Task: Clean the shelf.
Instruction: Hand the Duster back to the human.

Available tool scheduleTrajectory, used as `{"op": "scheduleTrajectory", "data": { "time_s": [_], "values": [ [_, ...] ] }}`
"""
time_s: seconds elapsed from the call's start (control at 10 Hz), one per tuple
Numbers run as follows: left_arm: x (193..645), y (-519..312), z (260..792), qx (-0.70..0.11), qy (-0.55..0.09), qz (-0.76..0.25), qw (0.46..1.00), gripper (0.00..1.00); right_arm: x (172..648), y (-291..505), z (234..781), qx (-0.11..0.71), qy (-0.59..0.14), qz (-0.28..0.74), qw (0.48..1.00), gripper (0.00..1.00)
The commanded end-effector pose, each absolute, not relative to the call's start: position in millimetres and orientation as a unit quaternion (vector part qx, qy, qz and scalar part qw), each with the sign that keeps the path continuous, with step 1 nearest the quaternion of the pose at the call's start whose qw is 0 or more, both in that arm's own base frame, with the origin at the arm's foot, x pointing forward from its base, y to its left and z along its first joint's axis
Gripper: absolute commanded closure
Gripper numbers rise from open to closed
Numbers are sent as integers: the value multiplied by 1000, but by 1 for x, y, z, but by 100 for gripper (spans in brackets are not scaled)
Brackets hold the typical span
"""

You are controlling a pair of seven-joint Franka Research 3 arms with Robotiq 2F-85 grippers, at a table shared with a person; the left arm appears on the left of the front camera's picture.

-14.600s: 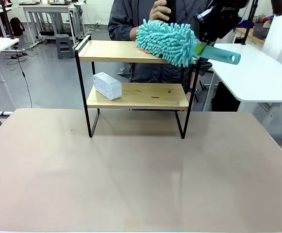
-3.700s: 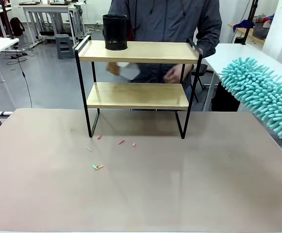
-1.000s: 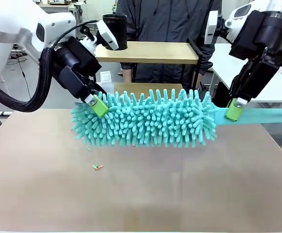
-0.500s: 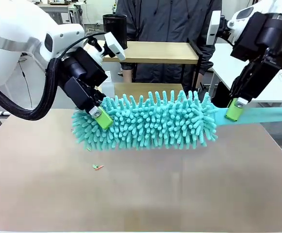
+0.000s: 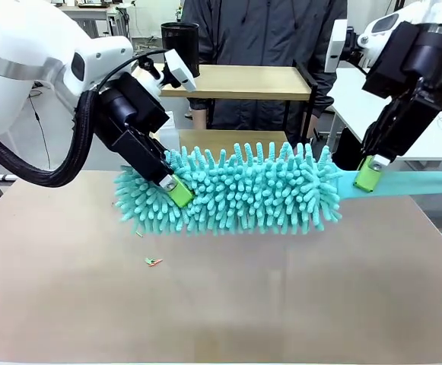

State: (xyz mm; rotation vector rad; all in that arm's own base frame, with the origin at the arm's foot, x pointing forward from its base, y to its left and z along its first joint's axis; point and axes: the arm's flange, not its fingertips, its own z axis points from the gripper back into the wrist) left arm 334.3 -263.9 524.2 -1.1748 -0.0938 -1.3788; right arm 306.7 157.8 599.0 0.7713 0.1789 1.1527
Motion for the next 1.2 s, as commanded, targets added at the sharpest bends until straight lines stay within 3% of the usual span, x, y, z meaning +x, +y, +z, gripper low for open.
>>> {"op": "scheduleTrajectory", "data": {
  "time_s": [0.0,0.3,0.4,0.5,0.7,0.9,1.1],
  "values": [
    [331,-260,523,-504,-50,-608,612,100,303,157,600,367,73,525,765,88],
    [330,-255,525,-498,-51,-605,619,100,304,155,599,360,57,509,780,88],
    [330,-251,527,-491,-53,-607,623,100,304,150,598,361,52,496,788,73],
    [329,-244,530,-482,-47,-611,627,100,305,138,599,376,32,467,800,32],
    [325,-221,537,-470,-47,-620,627,100,310,85,599,475,-71,333,812,0],
    [316,-183,551,-477,-84,-615,622,100,314,2,576,567,-188,78,798,0],
    [306,-113,577,-522,-176,-567,613,100,312,-58,519,519,-228,-136,813,0]
  ]
}}
